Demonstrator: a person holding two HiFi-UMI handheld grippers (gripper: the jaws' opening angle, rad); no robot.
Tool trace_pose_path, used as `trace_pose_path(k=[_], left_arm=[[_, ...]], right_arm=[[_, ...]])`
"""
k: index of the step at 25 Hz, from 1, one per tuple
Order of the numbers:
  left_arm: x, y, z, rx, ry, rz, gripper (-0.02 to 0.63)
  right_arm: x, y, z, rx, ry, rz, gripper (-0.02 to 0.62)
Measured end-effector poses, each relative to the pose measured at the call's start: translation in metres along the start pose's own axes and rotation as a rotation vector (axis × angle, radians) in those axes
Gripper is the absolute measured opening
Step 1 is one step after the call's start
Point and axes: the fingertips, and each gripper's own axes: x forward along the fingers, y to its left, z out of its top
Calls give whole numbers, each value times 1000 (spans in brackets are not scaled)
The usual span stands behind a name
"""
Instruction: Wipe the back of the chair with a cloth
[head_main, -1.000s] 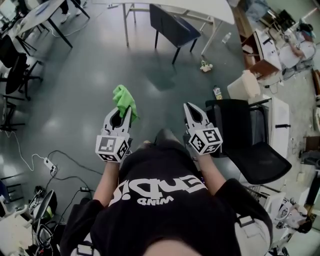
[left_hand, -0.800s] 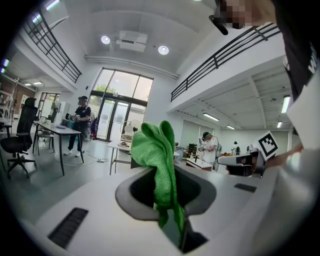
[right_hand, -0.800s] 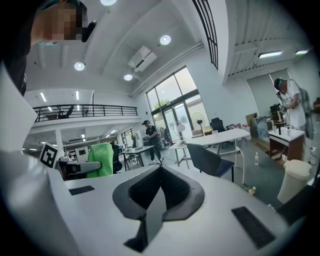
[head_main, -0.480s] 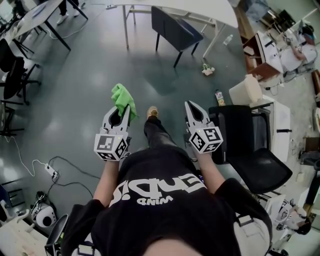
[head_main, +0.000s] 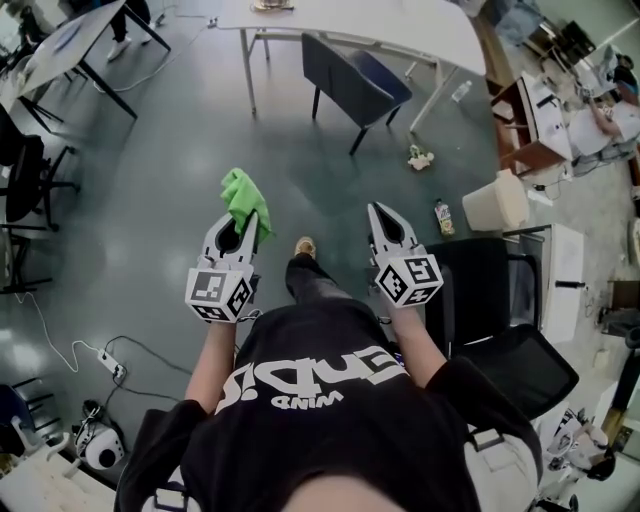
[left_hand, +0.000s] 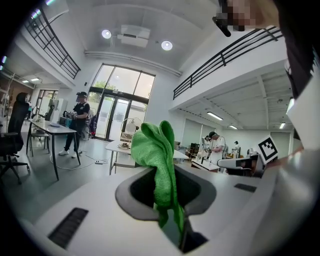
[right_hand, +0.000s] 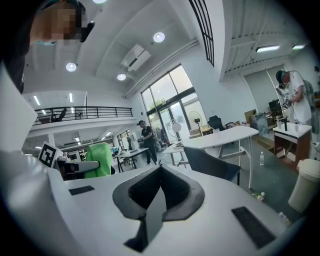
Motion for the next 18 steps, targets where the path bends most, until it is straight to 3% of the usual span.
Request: trace_pose_path(k=[12,18], left_arm=[[140,58,52,26,9,-24,64],[175,72,64,24,9,-43,64]], right_arm=[[120,-66,56,1,-11,-5,-3],[151,-84,67,10,-13,-19,-3]])
